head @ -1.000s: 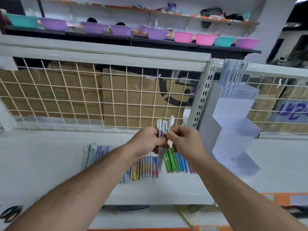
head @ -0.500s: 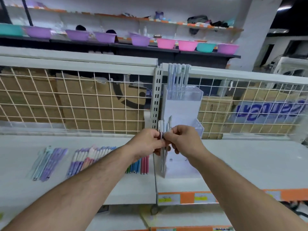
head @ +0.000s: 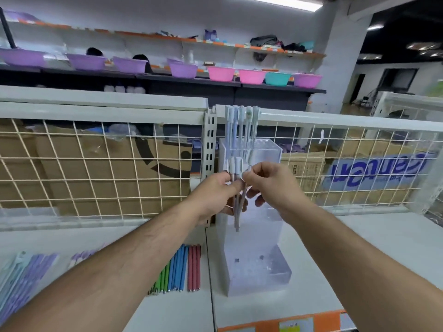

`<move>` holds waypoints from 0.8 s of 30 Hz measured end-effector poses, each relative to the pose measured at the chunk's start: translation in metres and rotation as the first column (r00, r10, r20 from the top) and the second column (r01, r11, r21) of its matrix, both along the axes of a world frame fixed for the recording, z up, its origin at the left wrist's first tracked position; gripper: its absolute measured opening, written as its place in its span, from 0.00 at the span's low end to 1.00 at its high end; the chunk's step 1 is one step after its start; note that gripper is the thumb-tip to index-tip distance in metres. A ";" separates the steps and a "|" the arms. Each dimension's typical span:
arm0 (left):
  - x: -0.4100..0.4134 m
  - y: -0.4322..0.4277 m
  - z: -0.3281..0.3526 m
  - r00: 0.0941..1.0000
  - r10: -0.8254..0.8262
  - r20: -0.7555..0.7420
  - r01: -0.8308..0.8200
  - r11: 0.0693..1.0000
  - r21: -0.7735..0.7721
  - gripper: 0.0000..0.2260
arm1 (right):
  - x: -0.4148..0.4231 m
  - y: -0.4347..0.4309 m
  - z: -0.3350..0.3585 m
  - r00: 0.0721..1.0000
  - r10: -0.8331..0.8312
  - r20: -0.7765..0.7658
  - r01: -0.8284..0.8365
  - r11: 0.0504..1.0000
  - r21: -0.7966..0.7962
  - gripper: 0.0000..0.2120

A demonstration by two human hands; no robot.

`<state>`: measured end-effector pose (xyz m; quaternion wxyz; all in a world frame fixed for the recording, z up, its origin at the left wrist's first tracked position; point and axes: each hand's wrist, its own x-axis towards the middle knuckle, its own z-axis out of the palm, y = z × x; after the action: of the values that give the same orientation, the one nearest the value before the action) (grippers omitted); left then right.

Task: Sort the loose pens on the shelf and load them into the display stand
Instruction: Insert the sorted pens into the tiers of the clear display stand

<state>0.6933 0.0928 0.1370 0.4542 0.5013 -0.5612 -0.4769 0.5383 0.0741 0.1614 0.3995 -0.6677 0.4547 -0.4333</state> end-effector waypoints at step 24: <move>-0.014 -0.039 -0.004 0.940 0.314 -0.132 -0.313 0.949 0.029 0.08 | 0.029 -0.108 0.086 0.973 -0.131 -0.191 0.055 0.931 -0.361 0.08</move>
<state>0.6790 0.0537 0.1328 0.5593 0.5526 -0.4405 -0.4334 0.5674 -0.0336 0.2474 0.2011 -0.7486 0.4406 -0.4528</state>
